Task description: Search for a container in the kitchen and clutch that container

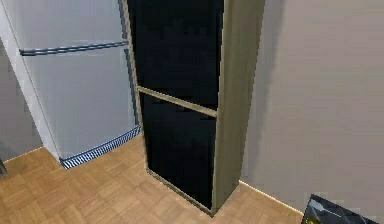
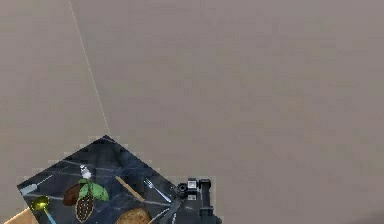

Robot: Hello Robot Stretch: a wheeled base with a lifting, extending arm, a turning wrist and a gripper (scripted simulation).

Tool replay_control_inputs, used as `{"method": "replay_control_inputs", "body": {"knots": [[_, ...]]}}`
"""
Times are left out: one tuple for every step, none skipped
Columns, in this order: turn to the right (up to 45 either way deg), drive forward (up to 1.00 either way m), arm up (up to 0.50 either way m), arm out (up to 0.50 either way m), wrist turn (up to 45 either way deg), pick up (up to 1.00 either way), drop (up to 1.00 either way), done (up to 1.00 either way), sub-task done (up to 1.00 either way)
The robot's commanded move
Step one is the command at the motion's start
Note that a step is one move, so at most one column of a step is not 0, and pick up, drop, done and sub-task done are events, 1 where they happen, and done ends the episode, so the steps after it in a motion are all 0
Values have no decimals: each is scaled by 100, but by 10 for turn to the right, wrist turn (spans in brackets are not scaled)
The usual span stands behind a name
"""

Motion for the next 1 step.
{"method": "replay_control_inputs", "body": {"knots": [[0,0,0,0,450,0,0,0,0]]}}
